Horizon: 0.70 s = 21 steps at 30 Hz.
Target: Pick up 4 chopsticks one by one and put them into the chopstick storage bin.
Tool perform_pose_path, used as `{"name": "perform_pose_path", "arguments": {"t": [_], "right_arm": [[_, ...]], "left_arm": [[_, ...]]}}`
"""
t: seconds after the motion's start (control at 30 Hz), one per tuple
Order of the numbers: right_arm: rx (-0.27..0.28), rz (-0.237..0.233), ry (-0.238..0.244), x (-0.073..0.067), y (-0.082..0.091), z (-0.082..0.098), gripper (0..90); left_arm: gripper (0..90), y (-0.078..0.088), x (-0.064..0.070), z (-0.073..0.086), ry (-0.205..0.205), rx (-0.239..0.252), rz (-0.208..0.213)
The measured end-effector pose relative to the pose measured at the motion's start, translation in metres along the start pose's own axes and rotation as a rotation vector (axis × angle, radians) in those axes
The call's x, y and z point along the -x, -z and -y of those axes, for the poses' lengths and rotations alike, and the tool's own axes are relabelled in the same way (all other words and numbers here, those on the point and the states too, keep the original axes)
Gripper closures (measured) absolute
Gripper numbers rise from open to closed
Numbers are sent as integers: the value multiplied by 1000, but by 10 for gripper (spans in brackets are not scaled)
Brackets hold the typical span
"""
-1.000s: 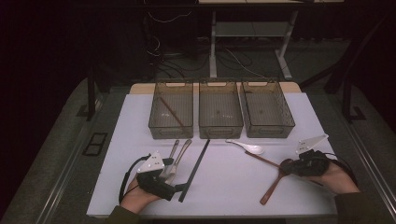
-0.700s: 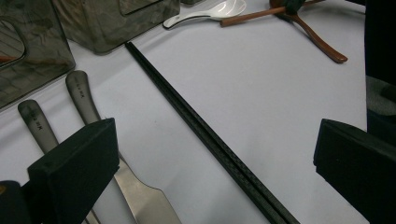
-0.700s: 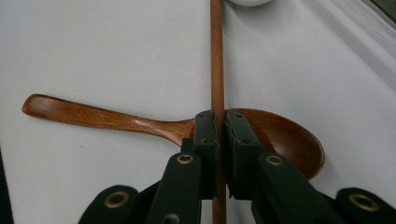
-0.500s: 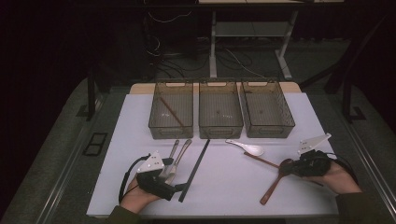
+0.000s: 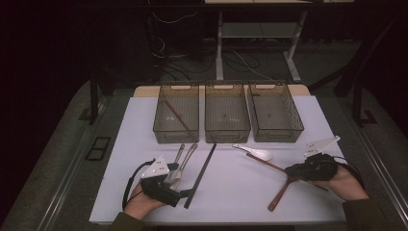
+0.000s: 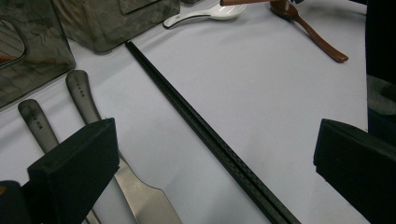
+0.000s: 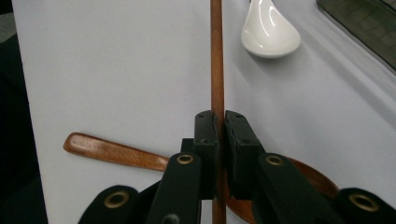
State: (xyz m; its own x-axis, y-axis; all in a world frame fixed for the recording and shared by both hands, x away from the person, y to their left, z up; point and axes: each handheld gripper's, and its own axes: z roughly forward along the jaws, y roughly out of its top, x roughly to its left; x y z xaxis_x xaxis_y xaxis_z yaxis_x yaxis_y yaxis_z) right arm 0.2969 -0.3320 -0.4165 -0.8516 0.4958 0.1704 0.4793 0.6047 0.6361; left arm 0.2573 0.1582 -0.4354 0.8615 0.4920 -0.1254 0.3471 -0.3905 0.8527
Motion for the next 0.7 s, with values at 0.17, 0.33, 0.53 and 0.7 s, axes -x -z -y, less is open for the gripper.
{"name": "perform_pose_path", "arguments": {"t": [0.17, 0.33, 0.53, 0.7], "right_arm": [[12, 2, -6, -4, -2, -6, 834], [16, 5, -14, -8, -6, -13, 834], [41, 4, -22, -13, -12, -23, 834], [37, 5, -29, -15, -18, -31, 834]], "left_arm": [[0, 0, -1, 0, 3, -2, 0], [0, 0, -1, 1, 2, -2, 0], [0, -2, -1, 1, -4, -2, 1], [0, -2, -3, 2, -8, -8, -5]]}}
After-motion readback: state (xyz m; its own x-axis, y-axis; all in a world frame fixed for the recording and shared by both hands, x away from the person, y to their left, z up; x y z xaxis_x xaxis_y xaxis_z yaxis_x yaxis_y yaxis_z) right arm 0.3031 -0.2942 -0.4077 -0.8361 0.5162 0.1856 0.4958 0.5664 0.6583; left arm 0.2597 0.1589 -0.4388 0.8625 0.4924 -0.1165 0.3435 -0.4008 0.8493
